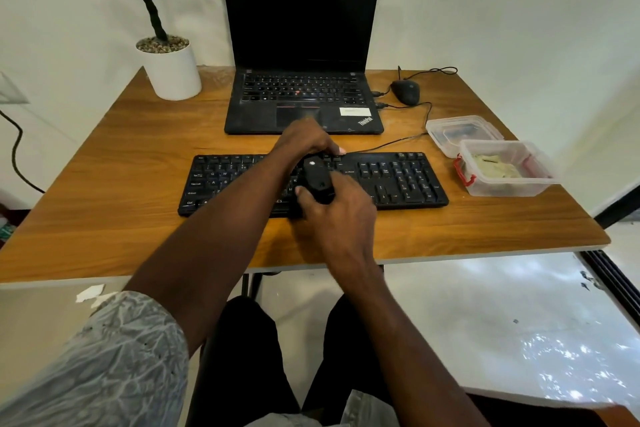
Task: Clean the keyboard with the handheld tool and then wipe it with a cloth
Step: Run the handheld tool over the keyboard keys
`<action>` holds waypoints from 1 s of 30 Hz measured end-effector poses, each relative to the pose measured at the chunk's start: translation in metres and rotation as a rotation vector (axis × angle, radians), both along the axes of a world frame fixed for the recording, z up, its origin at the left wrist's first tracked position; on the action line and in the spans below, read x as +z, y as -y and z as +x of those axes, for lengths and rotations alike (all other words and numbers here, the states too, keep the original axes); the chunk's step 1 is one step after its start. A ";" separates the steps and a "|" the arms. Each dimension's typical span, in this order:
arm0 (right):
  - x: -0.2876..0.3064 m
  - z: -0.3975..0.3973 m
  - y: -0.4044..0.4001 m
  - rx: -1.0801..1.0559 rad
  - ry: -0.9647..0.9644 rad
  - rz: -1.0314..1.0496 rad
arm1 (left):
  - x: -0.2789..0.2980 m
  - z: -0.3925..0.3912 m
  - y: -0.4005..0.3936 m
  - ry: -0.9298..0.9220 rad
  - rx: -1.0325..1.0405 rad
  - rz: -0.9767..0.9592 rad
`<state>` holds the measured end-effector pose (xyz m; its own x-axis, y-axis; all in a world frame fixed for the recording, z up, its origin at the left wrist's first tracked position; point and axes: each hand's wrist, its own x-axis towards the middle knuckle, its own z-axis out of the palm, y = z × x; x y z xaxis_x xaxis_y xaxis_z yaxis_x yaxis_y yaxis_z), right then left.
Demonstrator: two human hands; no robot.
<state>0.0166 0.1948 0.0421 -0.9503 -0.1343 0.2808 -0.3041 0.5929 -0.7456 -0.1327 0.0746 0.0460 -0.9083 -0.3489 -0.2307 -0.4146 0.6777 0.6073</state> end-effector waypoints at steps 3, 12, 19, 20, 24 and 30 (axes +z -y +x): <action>0.001 -0.016 -0.030 -0.181 0.036 -0.092 | 0.000 0.000 0.002 -0.013 -0.008 0.013; 0.000 -0.003 0.017 0.036 0.076 -0.097 | 0.000 0.002 0.003 -0.033 -0.030 -0.005; 0.005 -0.026 -0.024 -0.324 -0.003 0.008 | -0.001 -0.001 0.007 -0.002 -0.035 0.035; 0.006 -0.027 -0.024 -0.340 -0.016 0.026 | -0.001 -0.001 0.007 0.000 -0.038 0.034; 0.005 -0.012 0.010 -0.049 0.036 -0.059 | -0.001 -0.001 0.009 -0.016 -0.047 0.022; 0.006 -0.028 -0.017 -0.157 0.073 -0.115 | -0.003 -0.001 0.011 -0.041 -0.084 0.004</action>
<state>-0.0115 0.2115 0.0484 -0.9755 0.0460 0.2150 -0.1572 0.5382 -0.8280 -0.1340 0.0636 0.0426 -0.9433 -0.2697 -0.1937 -0.3305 0.7067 0.6256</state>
